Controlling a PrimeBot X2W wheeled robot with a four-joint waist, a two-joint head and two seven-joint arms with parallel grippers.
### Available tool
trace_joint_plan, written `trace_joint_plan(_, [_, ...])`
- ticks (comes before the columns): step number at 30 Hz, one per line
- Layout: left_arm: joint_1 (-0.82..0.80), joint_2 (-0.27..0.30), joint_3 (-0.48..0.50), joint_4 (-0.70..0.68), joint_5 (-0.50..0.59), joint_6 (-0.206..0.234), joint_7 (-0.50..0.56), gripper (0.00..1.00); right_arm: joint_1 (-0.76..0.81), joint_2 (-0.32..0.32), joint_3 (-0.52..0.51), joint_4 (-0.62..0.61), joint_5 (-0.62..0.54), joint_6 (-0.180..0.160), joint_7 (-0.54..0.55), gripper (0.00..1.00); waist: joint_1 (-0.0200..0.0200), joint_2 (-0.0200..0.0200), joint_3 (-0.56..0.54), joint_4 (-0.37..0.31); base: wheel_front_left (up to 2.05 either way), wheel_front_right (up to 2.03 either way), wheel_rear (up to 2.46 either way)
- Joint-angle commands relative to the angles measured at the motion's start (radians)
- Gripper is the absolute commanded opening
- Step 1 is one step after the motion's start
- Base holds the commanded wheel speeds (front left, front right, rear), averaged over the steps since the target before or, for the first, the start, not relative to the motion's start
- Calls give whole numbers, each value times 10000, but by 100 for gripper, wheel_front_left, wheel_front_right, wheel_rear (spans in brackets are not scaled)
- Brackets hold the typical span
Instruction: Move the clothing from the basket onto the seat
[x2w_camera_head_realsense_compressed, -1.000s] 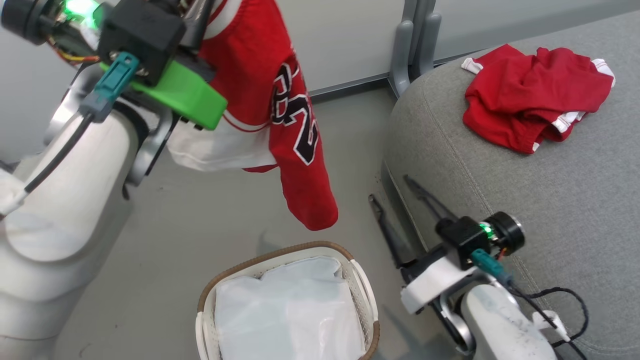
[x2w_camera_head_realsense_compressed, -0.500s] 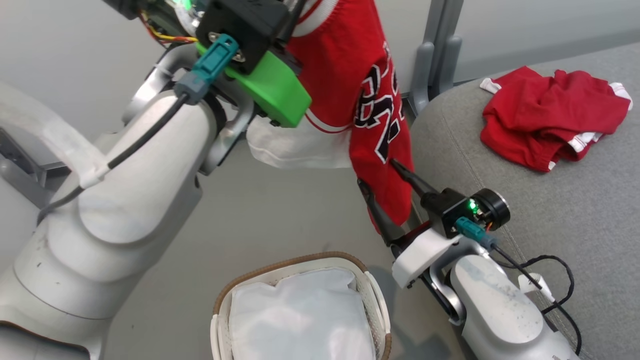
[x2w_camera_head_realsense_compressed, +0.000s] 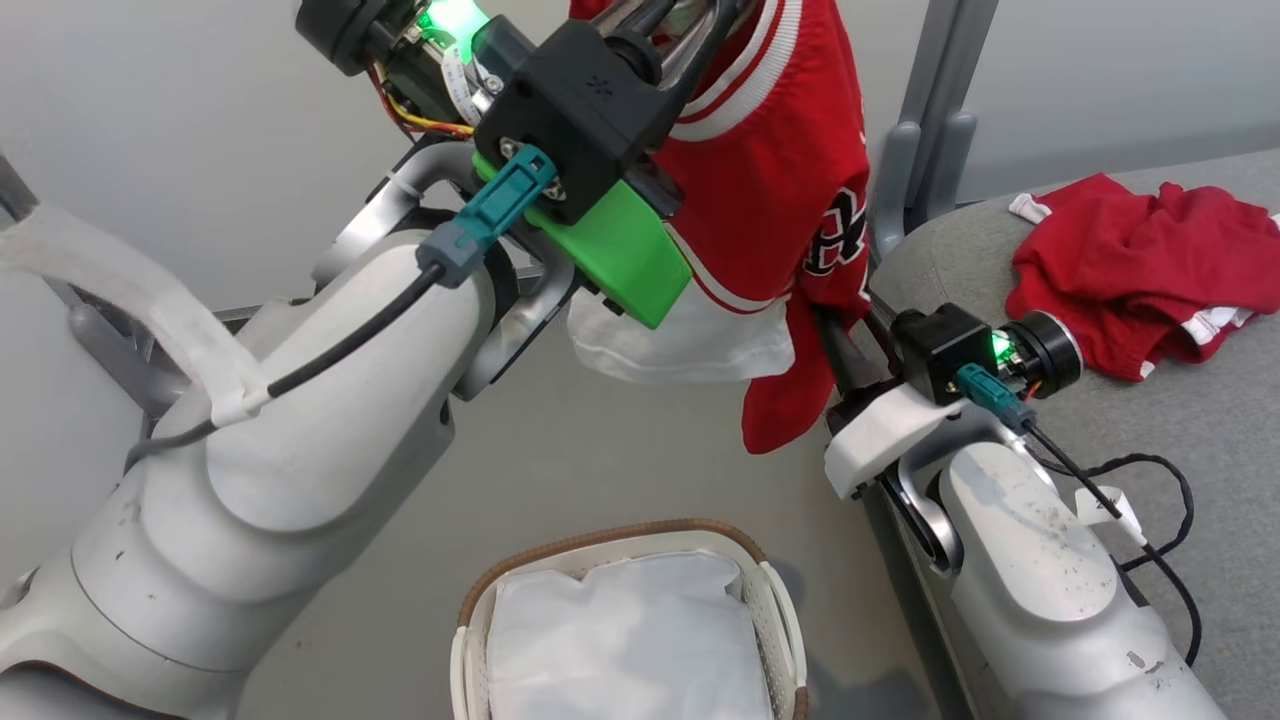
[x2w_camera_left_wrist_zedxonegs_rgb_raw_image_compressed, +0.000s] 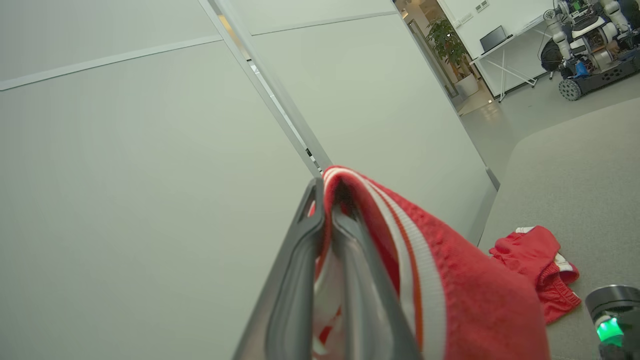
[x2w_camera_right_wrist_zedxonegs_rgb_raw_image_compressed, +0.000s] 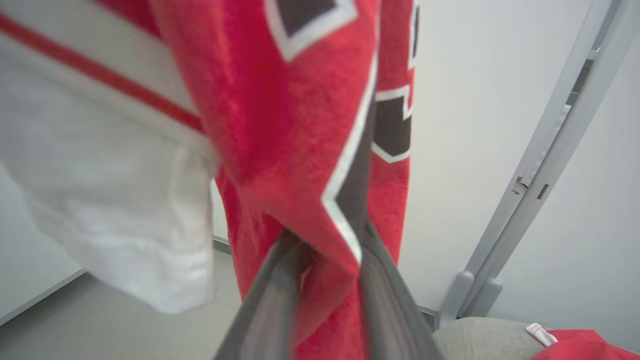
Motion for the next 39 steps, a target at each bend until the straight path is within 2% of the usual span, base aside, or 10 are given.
trace_joint_plan(1, [231,75,50,-49,-79,64,-63,0,-143,-30,-42,118,36,-14,-2,19,0,0,28,51,0,0,0])
trace_joint_plan(5, [505,262,134,-35,-191,179,-118,0,-391,-36,-49,128,198,-14,-2,0,0,0,133,74,0,0,0])
trace_joint_plan(15, [1672,825,486,606,-645,584,-576,0,-546,-33,-77,-285,206,-14,-1,0,0,0,411,-23,0,0,0])
trace_joint_plan(16, [1807,852,529,681,-704,636,-660,7,-567,-33,-87,-314,190,-14,-1,0,0,0,440,-31,0,0,0])
trace_joint_plan(18, [2140,960,613,855,-807,722,-876,42,-586,-33,-115,-413,148,-14,-1,0,0,0,493,-53,0,0,0])
trace_joint_plan(19, [2362,998,676,981,-912,774,-997,50,-583,-33,-128,-467,121,-14,-1,0,0,0,511,-67,0,0,0])
trace_joint_plan(20, [2525,1013,705,1053,-973,815,-1103,86,-593,-33,-150,-517,91,-14,-1,0,0,0,527,-74,0,0,0])
trace_joint_plan(21, [2732,1026,764,1156,-1073,885,-1256,100,-618,-33,-183,-576,60,-14,-1,0,0,0,552,-78,0,0,0])
trace_joint_plan(28, [4064,1137,1027,2026,-1380,1338,-2233,100,-566,-35,-486,-914,-79,-14,-1,0,0,0,630,-90,0,0,0])
trace_joint_plan(39, [5937,840,1346,2914,-1976,1437,-3006,100,-440,-35,-1097,-1270,-335,-14,-1,0,0,0,687,-125,0,0,0])
